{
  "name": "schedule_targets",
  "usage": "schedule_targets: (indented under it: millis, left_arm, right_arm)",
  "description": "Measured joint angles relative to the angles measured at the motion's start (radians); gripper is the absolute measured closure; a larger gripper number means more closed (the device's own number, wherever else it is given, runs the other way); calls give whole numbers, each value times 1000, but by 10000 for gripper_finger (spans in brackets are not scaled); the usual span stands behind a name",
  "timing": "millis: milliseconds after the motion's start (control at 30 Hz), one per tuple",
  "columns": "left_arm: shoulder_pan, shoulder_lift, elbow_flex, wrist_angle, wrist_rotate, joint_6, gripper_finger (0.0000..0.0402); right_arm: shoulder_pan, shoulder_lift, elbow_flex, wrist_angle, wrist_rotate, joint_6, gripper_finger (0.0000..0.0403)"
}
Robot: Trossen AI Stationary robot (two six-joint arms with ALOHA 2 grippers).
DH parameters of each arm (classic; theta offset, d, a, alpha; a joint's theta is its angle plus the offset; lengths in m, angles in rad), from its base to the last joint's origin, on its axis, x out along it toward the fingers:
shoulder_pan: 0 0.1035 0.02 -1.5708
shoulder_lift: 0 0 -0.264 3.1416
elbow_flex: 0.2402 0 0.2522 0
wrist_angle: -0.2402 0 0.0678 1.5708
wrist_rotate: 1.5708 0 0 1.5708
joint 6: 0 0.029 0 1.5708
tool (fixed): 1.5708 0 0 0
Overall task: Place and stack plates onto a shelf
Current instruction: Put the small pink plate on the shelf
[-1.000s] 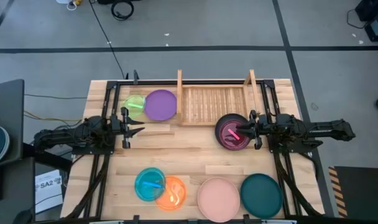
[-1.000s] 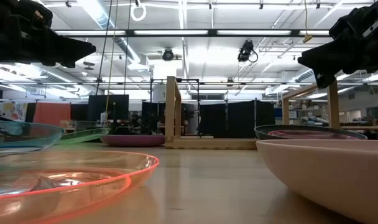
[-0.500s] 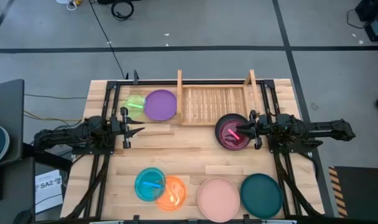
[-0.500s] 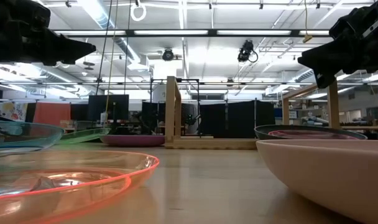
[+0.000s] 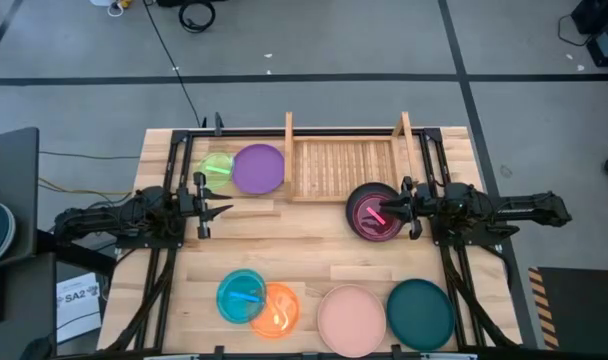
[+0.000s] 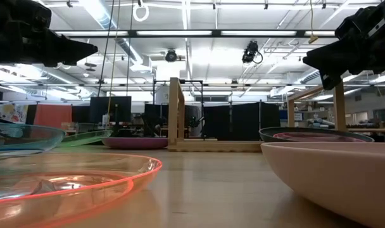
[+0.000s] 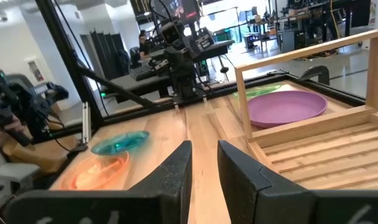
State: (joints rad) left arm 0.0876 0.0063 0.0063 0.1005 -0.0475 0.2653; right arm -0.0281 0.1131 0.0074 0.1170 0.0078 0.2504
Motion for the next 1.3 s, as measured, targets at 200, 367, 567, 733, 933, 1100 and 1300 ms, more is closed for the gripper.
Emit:
schedule_targets:
  millis: [200,367,567,733,933,1100,1300]
  left_arm:
    - [0,0,0,0,0,0,299]
    - [0,0,0,0,0,0,299]
    - [0,0,0,0,0,0,299]
    - [0,0,0,0,0,0,299]
    - [0,0,0,0,0,0,299]
    - [0,0,0,0,0,0,299]
    - [0,0,0,0,0,0,299]
  right_arm:
    - [0,0,0,85,0,42,317]
    - [0,0,0,181,0,37,294]
    - [0,0,0,282,1,36,249]
    - [0,2,18,318,1,-11,230]
    - [0,89,122,272,3,-94,231]
    - [0,217,259,143,45,-159,231]
    - [0,411,464,-137,125,-206,231]
